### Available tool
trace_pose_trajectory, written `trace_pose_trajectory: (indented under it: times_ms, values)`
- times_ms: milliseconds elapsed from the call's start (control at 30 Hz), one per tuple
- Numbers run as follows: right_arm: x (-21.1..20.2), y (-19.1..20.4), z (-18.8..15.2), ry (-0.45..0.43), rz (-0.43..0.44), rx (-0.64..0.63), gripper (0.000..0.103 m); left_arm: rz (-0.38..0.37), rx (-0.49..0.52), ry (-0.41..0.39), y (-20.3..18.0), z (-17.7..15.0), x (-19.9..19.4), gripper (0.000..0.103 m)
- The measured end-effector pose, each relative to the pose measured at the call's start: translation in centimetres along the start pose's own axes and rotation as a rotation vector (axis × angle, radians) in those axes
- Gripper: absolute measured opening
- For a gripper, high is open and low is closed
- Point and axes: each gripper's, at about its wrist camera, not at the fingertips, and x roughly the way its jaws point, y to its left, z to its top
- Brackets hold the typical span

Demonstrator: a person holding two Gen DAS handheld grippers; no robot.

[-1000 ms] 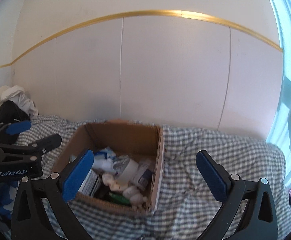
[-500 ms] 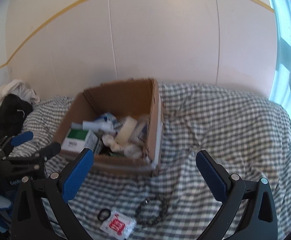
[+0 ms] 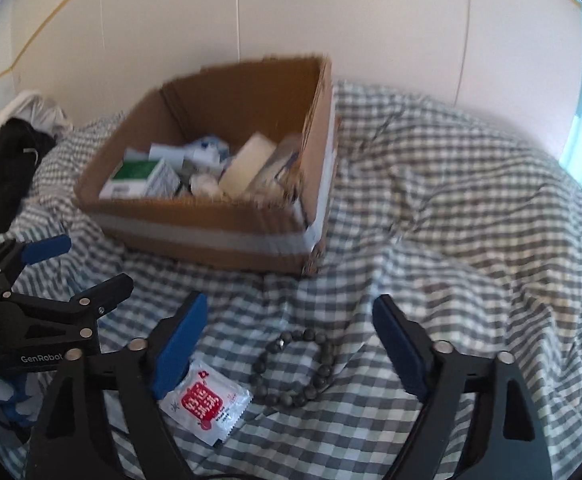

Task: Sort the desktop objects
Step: 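Grasp black hair tie with left tool while right tool grasps dark bead bracelet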

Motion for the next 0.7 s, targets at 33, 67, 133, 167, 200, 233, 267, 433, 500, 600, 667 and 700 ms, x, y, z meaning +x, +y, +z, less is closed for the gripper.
trace_pose_trajectory:
  times_ms: [33,67,133,167,200,233,267,433,500,600,667,700]
  values:
    - [0.3,0.0,-0.1,0.011,0.003,-0.001,0.072,-0.006,-0.002,0.012,-0.1,-0.2,0.3,0.103]
    - [0.7,-0.1,-0.2,0.028,0.012,-0.001,0.07,-0.013,-0.002,0.025,-0.2,-0.4,0.7,0.102]
    - [1.5,-0.4,-0.3,0.055,0.029,0.013,0.066,-0.028,0.004,0.049,-0.4,-0.7,1.2,0.101]
    - [2.0,-0.8,-0.5,0.077,0.032,0.03,0.066,-0.036,0.008,0.061,-0.6,-0.9,1.4,0.101]
    - [2.5,-1.2,-0.6,0.097,0.035,0.05,0.066,-0.038,0.014,0.074,-0.8,-1.1,1.7,0.101]
    - [2.8,-1.6,-0.7,0.112,0.042,0.066,0.066,-0.037,0.02,0.085,-1.0,-1.3,2.0,0.101]
    - [3.4,-2.2,-0.8,0.138,0.056,0.093,0.066,-0.041,0.024,0.099,-1.2,-1.6,2.3,0.1]
    - [5.1,-3.4,-1.3,0.214,0.068,0.144,0.066,-0.074,0.063,0.15,-2.3,-2.5,3.3,0.097]
    - [5.8,-3.6,-1.5,0.246,0.054,0.15,0.066,-0.08,0.084,0.171,-2.7,-2.8,3.7,0.093]
    - [6.7,-4.0,-1.8,0.284,0.053,0.161,0.066,-0.103,0.099,0.214,-3.2,-3.3,4.5,0.089]
    - [7.1,-4.1,-1.9,0.299,0.051,0.165,0.066,-0.112,0.104,0.239,-3.3,-3.6,4.9,0.083]
    - [7.4,-4.2,-2.1,0.312,0.056,0.168,0.066,-0.127,0.103,0.258,-3.3,-3.7,5.2,0.077]
